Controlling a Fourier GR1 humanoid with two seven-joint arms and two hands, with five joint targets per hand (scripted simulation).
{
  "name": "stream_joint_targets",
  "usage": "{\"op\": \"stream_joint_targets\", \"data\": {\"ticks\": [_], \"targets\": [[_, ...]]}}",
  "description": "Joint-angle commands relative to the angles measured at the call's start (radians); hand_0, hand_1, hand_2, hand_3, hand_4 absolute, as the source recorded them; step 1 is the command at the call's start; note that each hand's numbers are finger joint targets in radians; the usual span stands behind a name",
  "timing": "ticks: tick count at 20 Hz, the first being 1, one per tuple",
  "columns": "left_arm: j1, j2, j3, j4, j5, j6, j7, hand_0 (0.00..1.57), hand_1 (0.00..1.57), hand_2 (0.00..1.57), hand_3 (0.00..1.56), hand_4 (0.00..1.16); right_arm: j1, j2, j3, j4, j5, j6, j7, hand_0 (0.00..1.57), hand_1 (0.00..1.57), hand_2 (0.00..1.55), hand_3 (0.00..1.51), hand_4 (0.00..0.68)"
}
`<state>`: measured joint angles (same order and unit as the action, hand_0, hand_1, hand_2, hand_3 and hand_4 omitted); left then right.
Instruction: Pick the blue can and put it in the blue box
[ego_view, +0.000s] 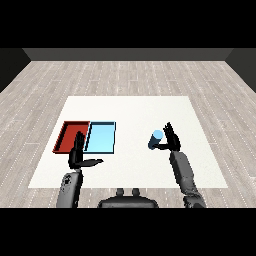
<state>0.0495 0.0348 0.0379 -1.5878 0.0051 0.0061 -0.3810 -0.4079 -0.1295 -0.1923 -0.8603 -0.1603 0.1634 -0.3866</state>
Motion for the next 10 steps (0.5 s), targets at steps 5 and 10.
{"op": "stream_joint_targets", "data": {"ticks": [5,10], "targets": [[0.003,0.02,0.022,0.021,0.006,-0.014,-0.034,0.0,0.0,0.0,0.0,0.0,-0.051,0.013,-0.01,0.135,-0.021,0.012,-0.06,0.0,0.0,0.0,0.0,0.0],[-0.056,0.002,0.015,0.0,-0.003,0.029,0.04,0.0,0.0,0.0,0.0,0.0,-0.068,0.039,0.003,0.155,-0.022,-0.019,-0.043,0.0,0.0,0.0,0.0,0.0]]}}
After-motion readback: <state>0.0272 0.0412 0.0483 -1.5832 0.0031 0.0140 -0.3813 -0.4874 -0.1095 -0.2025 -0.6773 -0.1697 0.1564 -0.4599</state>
